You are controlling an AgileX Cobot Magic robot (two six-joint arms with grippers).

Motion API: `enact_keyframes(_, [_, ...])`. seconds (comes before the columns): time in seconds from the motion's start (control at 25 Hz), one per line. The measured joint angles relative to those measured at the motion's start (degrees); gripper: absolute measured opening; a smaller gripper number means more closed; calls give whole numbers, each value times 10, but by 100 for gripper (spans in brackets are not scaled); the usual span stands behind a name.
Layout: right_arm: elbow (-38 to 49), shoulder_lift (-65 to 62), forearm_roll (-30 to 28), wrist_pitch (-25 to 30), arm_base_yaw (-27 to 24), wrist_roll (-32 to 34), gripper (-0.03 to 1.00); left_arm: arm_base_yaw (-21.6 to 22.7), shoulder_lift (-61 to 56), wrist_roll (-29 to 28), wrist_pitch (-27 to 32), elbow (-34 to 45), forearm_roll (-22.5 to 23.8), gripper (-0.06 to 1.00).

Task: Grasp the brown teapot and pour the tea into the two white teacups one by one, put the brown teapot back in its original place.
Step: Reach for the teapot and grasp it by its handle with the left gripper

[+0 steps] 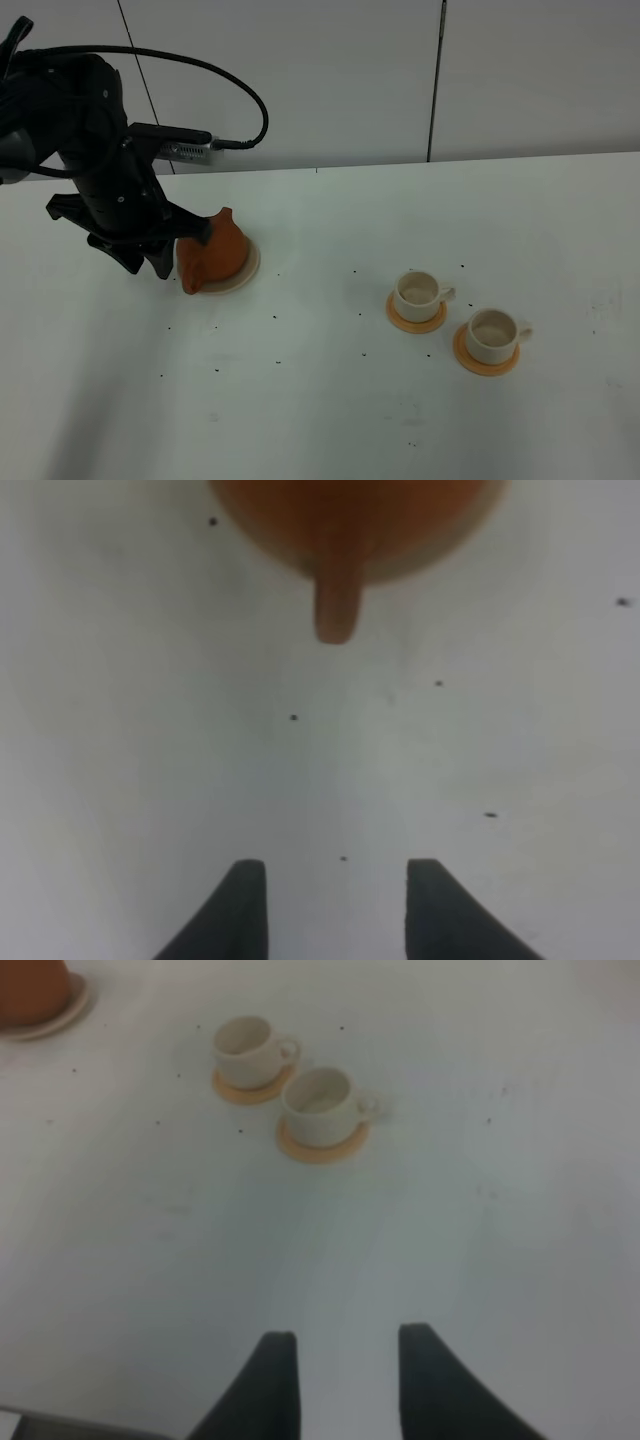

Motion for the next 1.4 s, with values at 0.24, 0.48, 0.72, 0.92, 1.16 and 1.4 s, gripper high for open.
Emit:
enact_keyframes(0.24, [0,0,0,0,0,0,24,6,44,2,0,-17,17,39])
enact_keyframes(0.48, [0,0,0,0,0,0,24,6,89,19,0,-84,15,39])
enact_keyframes(0.72, [0,0,0,0,0,0,24,6,120,35,0,-111,-9,39])
enact_keyframes(0.92, [0,0,0,-1,0,0,24,6,123,42,0,-114,-18,39])
enact_keyframes(1.16, [0,0,0,-1,0,0,24,6,123,45,0,-115,-23,39])
enact_keyframes(1.4, [0,0,0,-1,0,0,24,6,123,52,0,-115,-23,39])
